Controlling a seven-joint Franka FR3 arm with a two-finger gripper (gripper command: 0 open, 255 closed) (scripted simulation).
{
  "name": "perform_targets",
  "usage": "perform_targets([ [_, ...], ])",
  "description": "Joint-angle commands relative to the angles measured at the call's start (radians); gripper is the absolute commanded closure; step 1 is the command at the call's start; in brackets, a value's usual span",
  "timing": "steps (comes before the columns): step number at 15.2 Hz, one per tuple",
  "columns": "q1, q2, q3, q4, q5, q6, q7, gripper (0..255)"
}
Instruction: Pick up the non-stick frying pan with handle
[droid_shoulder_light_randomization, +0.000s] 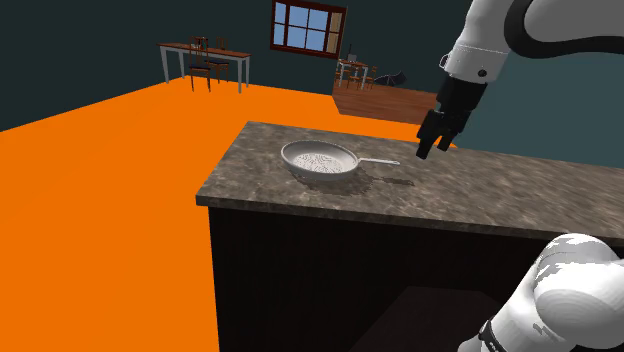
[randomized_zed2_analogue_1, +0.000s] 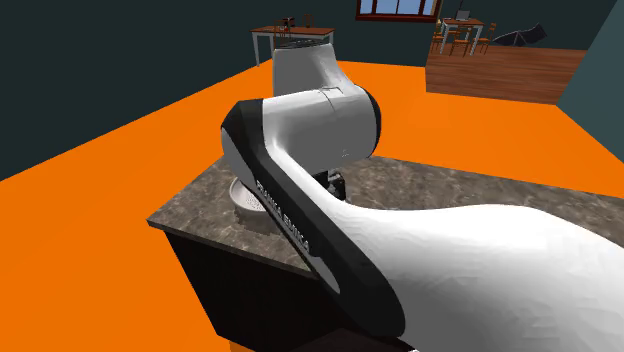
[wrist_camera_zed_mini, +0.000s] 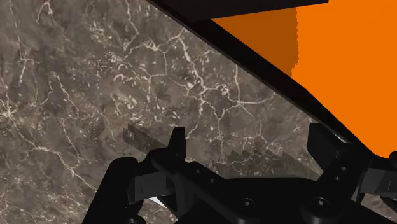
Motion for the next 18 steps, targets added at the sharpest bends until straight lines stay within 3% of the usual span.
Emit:
perform_targets([
  [1, 0.000, 0.000, 0.000, 0.000, 0.000, 0.000, 0.000, 0],
  [10, -0.012, 0.382, -0.123, 0.227, 0.052, 0.088, -0.114, 0],
  [18, -0.028, 0.741, -0.205, 0.525, 0.161, 0.067, -0.228, 0],
])
